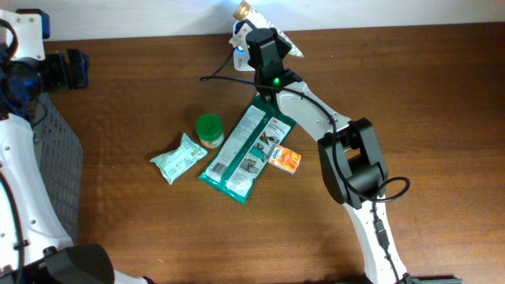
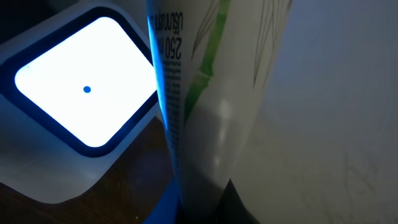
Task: Scan the item barcode
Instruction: 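Move the held tube with right gripper to the scanner window, then place the tube at the right side of the table with right gripper, then grasp the orange snack packet with right gripper and lift it, then move the held orange packet with right gripper to the scanner window, then place the orange packet at the right side of the table with right gripper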
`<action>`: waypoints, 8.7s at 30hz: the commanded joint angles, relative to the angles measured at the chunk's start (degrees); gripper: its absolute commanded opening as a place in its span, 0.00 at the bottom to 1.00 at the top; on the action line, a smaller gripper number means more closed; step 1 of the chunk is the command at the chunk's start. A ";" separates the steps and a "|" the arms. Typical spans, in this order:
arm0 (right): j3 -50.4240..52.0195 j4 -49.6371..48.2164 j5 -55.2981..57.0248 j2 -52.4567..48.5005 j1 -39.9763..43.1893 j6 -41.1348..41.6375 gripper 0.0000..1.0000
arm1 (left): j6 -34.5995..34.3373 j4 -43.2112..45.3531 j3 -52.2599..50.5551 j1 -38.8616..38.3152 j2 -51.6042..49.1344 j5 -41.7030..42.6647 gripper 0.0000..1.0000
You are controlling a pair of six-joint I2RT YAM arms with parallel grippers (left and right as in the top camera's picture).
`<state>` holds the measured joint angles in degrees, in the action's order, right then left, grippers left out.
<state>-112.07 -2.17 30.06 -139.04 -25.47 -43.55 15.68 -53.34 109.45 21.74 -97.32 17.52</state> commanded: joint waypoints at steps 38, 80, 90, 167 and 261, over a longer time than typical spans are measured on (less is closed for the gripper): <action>20.79 70.14 -46.40 32.59 33.86 40.13 0.62 | 0.92 0.09 0.52 0.20 -0.13 0.44 0.99; 29.38 60.52 -50.62 20.90 17.18 53.72 0.24 | 0.92 0.09 0.52 0.20 -0.13 0.44 0.99; 30.99 58.36 -50.71 20.94 17.44 60.13 0.14 | 0.92 0.09 0.52 0.20 -0.13 0.44 0.99; 40.85 43.28 -119.01 42.64 39.06 50.71 0.04 | 0.92 0.09 0.52 0.20 -0.13 0.44 0.99; 36.28 56.89 -43.85 41.00 45.46 58.55 0.54 | 0.59 -0.35 0.52 0.17 -0.13 0.68 0.99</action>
<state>-71.85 50.72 -9.67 -98.70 20.16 18.48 15.68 -53.30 109.47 21.74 -97.38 17.52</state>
